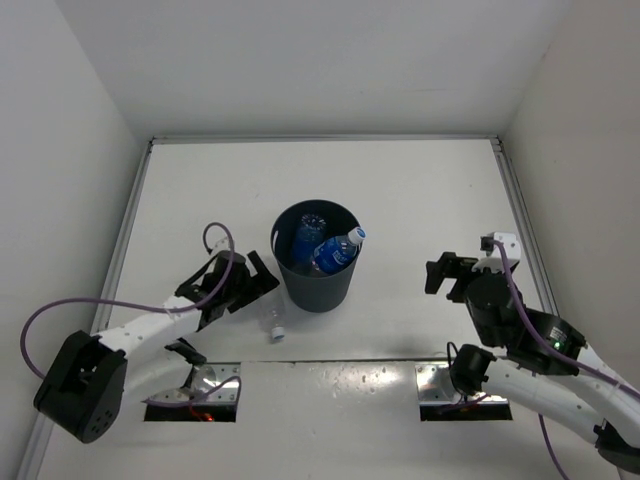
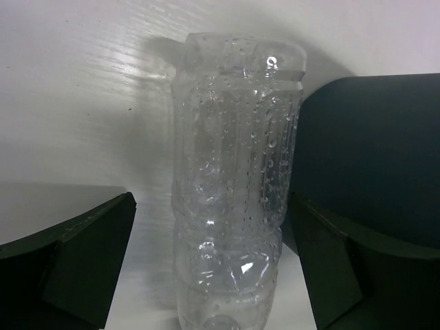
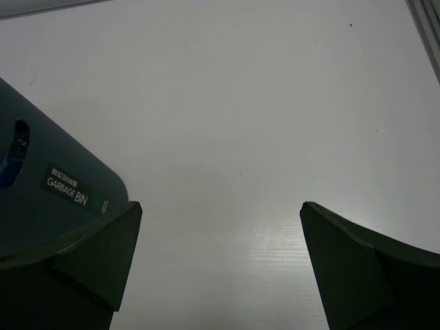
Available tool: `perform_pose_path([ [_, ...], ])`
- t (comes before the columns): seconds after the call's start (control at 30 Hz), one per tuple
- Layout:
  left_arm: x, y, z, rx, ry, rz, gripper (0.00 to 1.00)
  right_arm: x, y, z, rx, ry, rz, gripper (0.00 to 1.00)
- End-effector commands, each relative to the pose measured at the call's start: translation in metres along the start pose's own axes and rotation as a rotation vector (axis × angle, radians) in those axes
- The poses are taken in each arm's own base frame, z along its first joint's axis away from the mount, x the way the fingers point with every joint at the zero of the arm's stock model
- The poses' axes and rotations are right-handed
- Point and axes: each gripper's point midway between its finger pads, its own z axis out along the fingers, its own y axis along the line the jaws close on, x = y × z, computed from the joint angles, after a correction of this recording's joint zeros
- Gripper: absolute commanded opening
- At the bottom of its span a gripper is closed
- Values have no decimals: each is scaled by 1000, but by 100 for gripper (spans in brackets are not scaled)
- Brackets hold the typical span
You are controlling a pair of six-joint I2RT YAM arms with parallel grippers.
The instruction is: Put the plastic bottles in the bin
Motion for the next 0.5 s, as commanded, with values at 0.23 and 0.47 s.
perform_pose_path([
  [0.23,-9,-1,17,-23,1,1,74,2,-1,0,-5,-1,16,100],
  [0.47,-82,-13,-26,-73,-271,-13,52,5,1,2,2,10,10,100],
])
